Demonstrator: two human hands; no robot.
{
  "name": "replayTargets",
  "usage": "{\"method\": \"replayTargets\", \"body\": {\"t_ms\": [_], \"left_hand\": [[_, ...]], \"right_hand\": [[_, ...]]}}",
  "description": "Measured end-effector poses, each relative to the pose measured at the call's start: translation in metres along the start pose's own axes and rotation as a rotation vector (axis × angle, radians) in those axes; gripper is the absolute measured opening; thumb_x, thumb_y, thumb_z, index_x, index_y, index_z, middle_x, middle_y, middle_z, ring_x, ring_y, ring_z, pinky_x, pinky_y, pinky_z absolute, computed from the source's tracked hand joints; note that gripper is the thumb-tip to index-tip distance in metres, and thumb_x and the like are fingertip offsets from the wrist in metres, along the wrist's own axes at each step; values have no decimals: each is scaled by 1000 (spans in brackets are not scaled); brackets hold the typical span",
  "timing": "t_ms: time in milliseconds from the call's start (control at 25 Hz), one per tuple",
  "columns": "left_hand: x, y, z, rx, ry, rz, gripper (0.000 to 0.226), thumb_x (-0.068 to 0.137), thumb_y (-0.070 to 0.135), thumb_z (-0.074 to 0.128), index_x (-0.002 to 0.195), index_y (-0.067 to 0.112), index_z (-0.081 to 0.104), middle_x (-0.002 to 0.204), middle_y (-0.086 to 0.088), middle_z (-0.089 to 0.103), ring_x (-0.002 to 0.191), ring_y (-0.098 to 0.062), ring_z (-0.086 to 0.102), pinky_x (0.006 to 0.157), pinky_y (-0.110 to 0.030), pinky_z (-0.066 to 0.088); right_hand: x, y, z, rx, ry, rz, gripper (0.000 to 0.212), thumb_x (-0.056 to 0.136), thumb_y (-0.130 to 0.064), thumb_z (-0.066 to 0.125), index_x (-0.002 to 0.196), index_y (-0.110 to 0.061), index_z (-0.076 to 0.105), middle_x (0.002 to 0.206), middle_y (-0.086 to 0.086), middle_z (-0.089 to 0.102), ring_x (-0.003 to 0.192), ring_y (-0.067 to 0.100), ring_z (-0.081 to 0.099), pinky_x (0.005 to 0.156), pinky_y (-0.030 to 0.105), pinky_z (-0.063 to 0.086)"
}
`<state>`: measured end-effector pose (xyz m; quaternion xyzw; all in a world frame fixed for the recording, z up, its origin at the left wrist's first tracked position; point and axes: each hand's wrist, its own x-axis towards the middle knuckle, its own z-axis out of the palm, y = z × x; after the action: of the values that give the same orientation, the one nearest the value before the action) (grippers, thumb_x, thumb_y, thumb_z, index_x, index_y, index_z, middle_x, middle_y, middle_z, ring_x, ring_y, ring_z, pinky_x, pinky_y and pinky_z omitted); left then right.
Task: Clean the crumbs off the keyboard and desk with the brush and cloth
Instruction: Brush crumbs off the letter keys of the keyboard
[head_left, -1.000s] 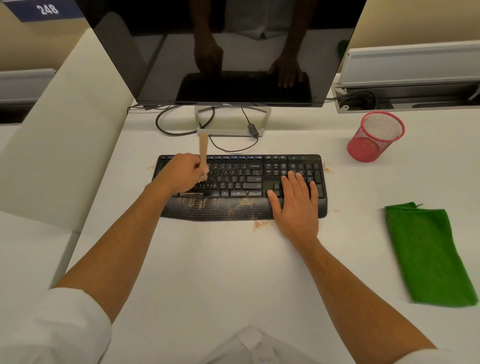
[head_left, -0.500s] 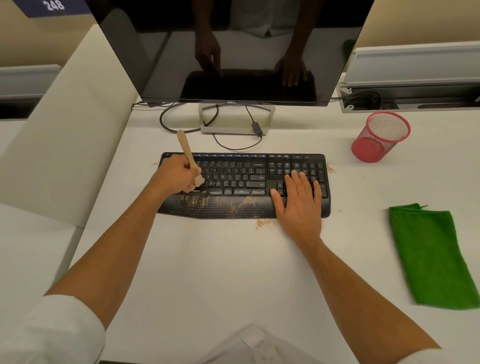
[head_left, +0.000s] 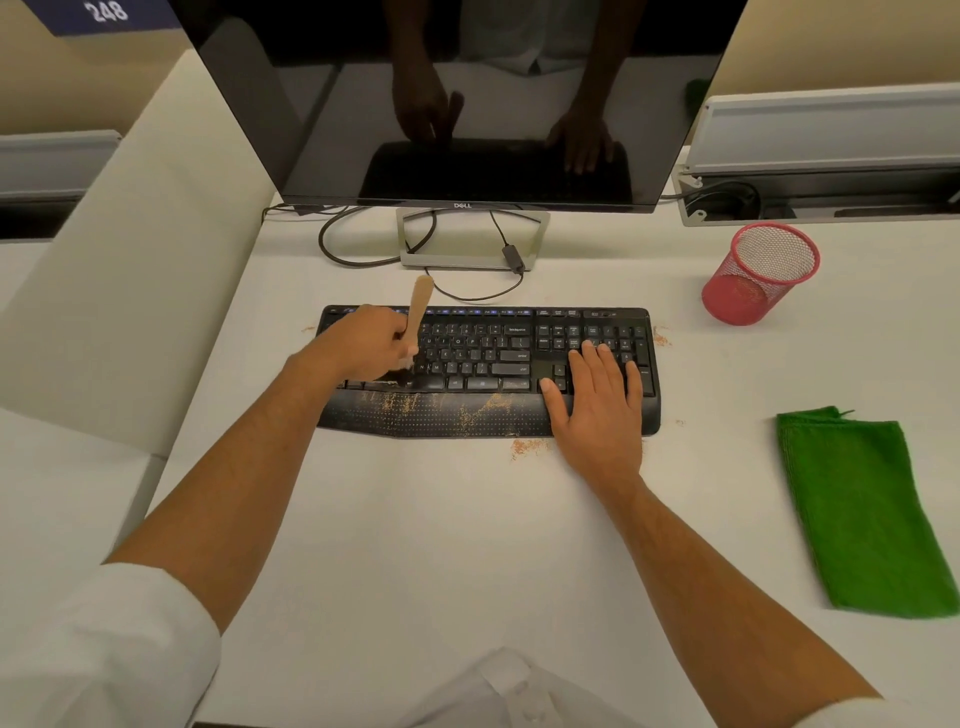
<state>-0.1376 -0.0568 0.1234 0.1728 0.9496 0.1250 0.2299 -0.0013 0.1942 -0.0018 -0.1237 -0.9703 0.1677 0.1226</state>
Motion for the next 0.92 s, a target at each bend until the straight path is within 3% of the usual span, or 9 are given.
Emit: {"method": "replayTargets", "body": {"t_ms": [80, 160, 320, 520, 680, 760, 840, 920], "left_hand": [[3, 0, 7, -73, 76, -3, 15, 100, 27, 56, 93, 15, 62, 82, 4, 60, 73, -10, 57, 61, -27, 39], [3, -1, 13, -87, 13, -16, 16, 100, 28, 56, 92, 15, 62, 83, 4, 61, 75, -12, 58, 63, -27, 41], [3, 1, 0, 101, -138, -30, 20, 99, 20, 56, 79, 17, 56, 83, -2, 60, 70, -15, 56, 62, -30, 41], [5, 7, 6, 40, 61, -1, 18, 99, 29, 56, 84, 19, 57, 79, 3, 58, 70, -12, 55, 61, -31, 39], [2, 1, 9, 69, -74, -14, 22, 99, 23, 56, 78, 19, 56, 83, -3, 62, 70, -14, 57, 62, -31, 41], [2, 0, 3, 106, -126, -26, 18, 99, 22, 56, 84, 13, 61, 87, -6, 64, 75, -20, 59, 68, -34, 47], [3, -2, 4, -3, -39, -36, 19, 99, 25, 56, 92, 10, 64, 88, -5, 64, 78, -21, 61, 72, -35, 48], [0, -4, 10, -146, 169, -46, 17, 100, 28, 56, 96, 13, 65, 87, 0, 63, 76, -13, 59, 67, -29, 47]], "right_hand": [[0, 0, 0, 0, 2, 1, 62, 103, -55, 33, 146, -12, 47, 155, 7, 43, 149, 23, 29, 125, 46, 6], [0, 0, 0, -5, 1, 0, 62, 103, -54, 33, 146, -12, 47, 155, 7, 43, 149, 23, 29, 125, 47, 8], [0, 0, -1, 5, -3, 1, 63, 103, -55, 33, 146, -12, 47, 155, 7, 43, 149, 23, 28, 125, 46, 6], [0, 0, -2, 8, -3, 5, 63, 103, -55, 33, 147, -12, 46, 156, 7, 42, 149, 22, 27, 125, 45, 5], [0, 0, -2, 6, -5, 4, 63, 103, -55, 32, 147, -12, 47, 156, 7, 42, 149, 22, 28, 125, 45, 5], [0, -1, -2, 11, -2, 2, 63, 103, -54, 33, 146, -12, 47, 155, 7, 43, 149, 23, 28, 125, 46, 6], [0, -1, -2, 11, -3, 3, 63, 103, -54, 33, 146, -12, 47, 155, 7, 43, 149, 23, 29, 125, 46, 7], [0, -1, -2, 4, -3, 4, 64, 102, -55, 31, 146, -12, 47, 155, 7, 43, 149, 22, 28, 125, 46, 7]]}}
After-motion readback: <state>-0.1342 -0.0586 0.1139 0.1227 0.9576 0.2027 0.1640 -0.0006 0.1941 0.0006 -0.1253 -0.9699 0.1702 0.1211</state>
